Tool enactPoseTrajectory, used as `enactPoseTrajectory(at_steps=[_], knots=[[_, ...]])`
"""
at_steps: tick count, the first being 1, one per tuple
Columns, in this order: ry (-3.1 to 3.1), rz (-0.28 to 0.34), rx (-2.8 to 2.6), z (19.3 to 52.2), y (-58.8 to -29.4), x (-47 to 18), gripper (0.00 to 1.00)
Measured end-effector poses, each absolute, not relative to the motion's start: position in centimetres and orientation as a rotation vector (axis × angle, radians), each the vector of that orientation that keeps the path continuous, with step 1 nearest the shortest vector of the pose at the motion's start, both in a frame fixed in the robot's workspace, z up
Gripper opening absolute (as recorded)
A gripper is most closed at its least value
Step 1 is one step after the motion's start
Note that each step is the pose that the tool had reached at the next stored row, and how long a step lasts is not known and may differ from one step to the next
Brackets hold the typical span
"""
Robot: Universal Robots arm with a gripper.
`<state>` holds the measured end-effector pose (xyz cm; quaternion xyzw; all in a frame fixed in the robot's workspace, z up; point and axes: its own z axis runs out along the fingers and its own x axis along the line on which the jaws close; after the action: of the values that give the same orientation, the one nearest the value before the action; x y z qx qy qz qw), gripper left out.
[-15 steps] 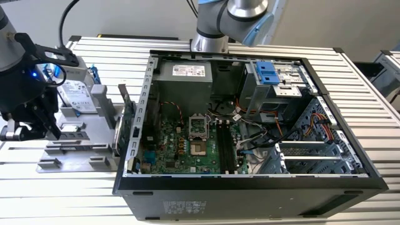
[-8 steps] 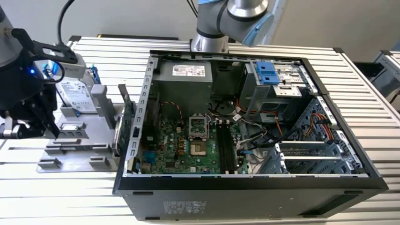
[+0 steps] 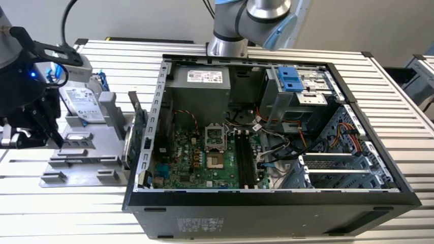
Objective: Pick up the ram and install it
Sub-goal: 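Pick up the ram and move it above insertion slot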
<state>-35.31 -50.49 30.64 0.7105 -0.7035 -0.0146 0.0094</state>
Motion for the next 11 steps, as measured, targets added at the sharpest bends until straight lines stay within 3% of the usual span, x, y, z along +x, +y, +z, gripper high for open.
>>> enactPoseTrajectory(at_steps=[11], knots=[[-2.197, -0.046, 2.219, 31.56, -50.5, -35.31, 0.0]])
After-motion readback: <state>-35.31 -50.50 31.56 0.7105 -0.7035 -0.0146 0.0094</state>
